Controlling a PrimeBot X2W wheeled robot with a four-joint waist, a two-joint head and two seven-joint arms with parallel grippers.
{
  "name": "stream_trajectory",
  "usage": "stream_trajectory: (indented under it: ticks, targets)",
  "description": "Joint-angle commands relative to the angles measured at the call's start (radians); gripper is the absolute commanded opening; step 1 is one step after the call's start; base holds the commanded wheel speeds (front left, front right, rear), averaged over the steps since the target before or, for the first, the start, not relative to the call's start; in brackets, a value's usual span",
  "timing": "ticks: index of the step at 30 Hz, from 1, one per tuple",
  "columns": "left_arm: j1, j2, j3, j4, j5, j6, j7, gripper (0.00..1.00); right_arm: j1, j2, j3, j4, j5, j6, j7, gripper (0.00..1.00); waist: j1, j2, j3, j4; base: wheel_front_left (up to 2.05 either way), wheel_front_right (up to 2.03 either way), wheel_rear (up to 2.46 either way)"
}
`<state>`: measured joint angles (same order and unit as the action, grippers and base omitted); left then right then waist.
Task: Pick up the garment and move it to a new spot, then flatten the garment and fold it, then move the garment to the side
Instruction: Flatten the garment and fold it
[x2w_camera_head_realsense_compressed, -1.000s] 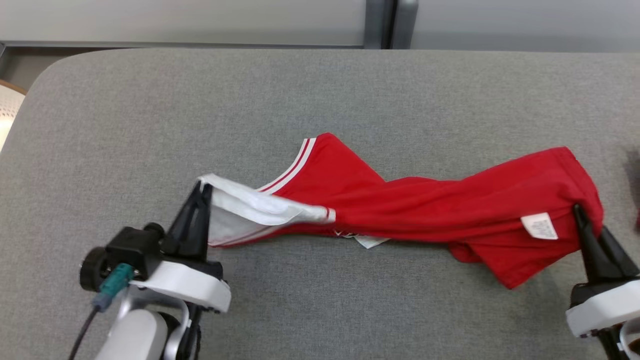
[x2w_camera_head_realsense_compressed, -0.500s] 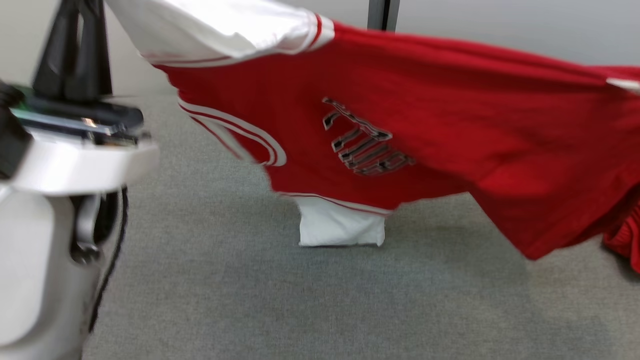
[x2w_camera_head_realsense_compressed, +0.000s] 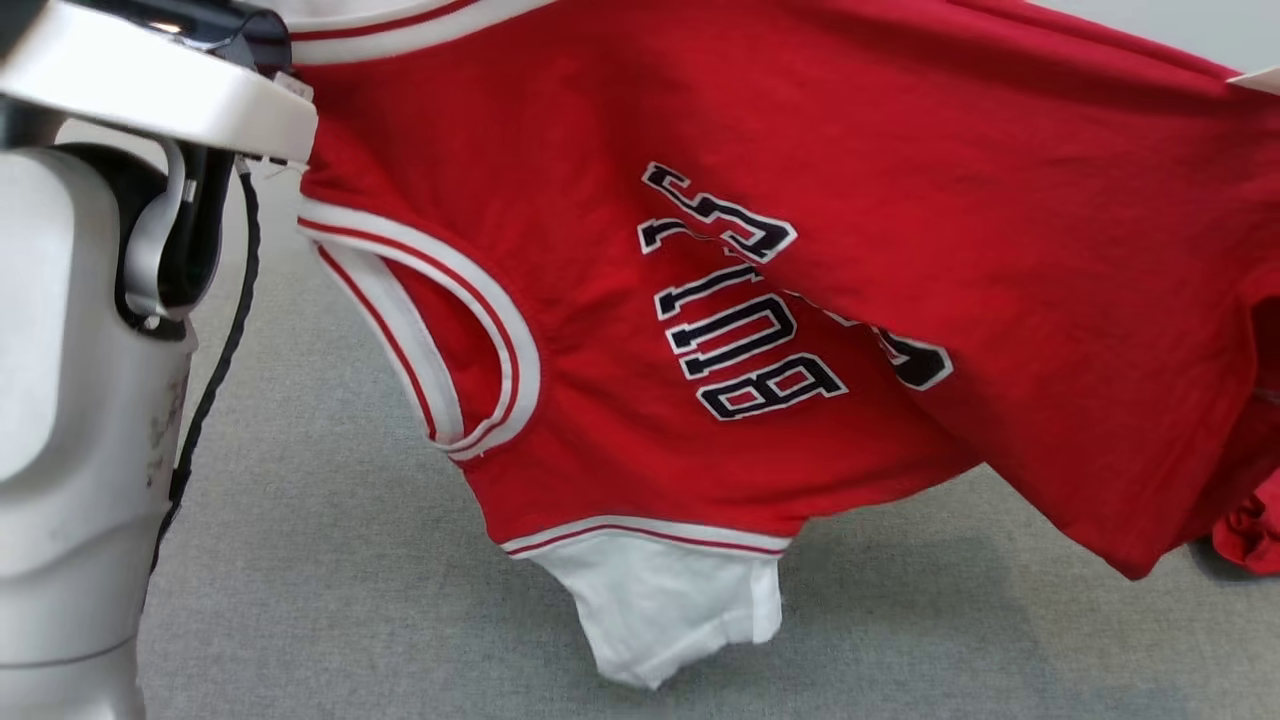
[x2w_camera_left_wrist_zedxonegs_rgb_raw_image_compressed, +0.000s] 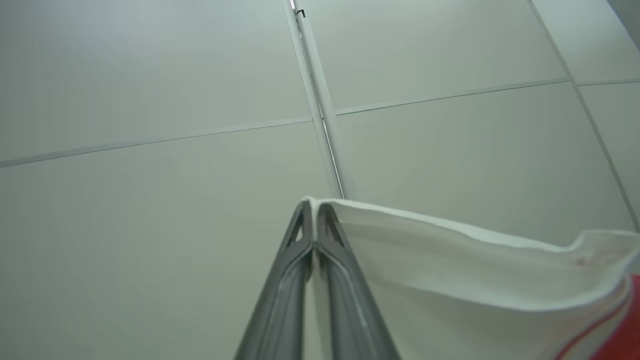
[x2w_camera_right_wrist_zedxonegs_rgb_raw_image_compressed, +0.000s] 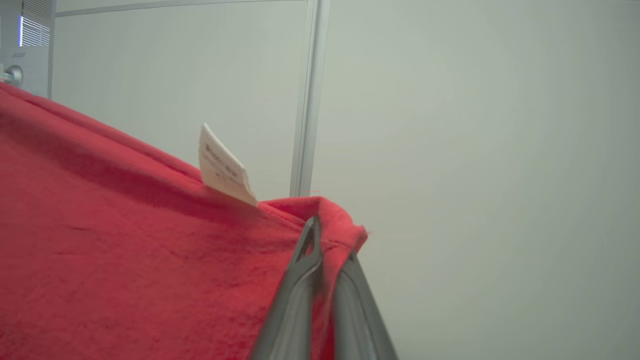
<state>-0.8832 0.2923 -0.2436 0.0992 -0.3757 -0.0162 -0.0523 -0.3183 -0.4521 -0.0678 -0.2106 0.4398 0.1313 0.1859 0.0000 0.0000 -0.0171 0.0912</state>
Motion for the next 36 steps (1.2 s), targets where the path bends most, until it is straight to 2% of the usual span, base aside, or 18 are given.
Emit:
stream_trajectory:
  ticks: [1,7,12,16,19,20,25,30,33,36]
  targets:
    - [-0.039,-0.011,-0.002,0.053,-0.014,-0.015,-0.012,0.0,-0.022,0.005,0.001,0.019,0.01,-0.001,0.0,0.0,0.0,0.0,0.008,-0.002,0.0,0.0,0.0]
    - [-0.146,-0.045,-0.011,0.31,-0.028,-0.047,-0.08,0.0,-0.15,0.03,0.067,0.152,0.038,-0.001,-0.03,0.0,0.0,0.0,0.049,-0.028,0.0,0.0,0.0]
    - [-0.281,-0.072,-0.001,0.539,-0.02,-0.06,-0.179,0.0,-0.36,0.084,0.18,0.371,0.041,-0.001,-0.122,0.0,0.0,0.0,0.084,-0.066,0.0,0.0,0.0]
    - [-0.361,-0.096,0.011,0.683,-0.019,-0.069,-0.205,0.0,-0.519,0.135,0.283,0.559,0.037,-0.001,-0.225,0.0,0.0,0.0,0.143,-0.074,0.0,0.0,0.0]
    - [-0.369,-0.123,0.015,0.766,-0.025,-0.078,-0.212,0.0,-0.6,0.15,0.361,0.697,0.039,-0.001,-0.306,0.0,0.0,0.0,0.201,-0.057,0.0,0.0,0.0]
    - [-0.369,-0.123,0.015,0.766,-0.025,-0.078,-0.212,0.0,-0.6,0.15,0.361,0.697,0.039,-0.001,-0.306,0.0,0.0,0.0,0.201,-0.057,0.0,0.0,0.0]
    - [-0.265,-0.175,0.056,0.854,-0.059,-0.087,-0.212,0.0,-0.632,0.185,0.473,0.901,0.088,-0.001,-0.407,0.0,0.0,0.0,0.306,-0.014,0.0,0.0,0.0]
    - [-0.122,-0.222,0.112,0.867,-0.092,-0.097,-0.212,0.0,-0.563,0.193,0.572,1.023,0.161,-0.001,-0.443,0.0,0.0,0.0,0.379,0.024,0.0,0.0,0.0]
    - [-0.021,-0.229,0.158,0.819,-0.095,-0.09,-0.212,0.0,-0.503,0.193,0.621,1.021,0.203,-0.001,-0.452,0.0,0.0,0.0,0.396,0.026,0.0,0.0,0.0]
    - [0.084,-0.235,0.207,0.732,-0.081,-0.076,-0.212,0.0,-0.427,0.175,0.604,0.947,0.234,-0.001,-0.453,0.0,0.0,0.0,0.402,0.025,0.0,0.0,0.0]
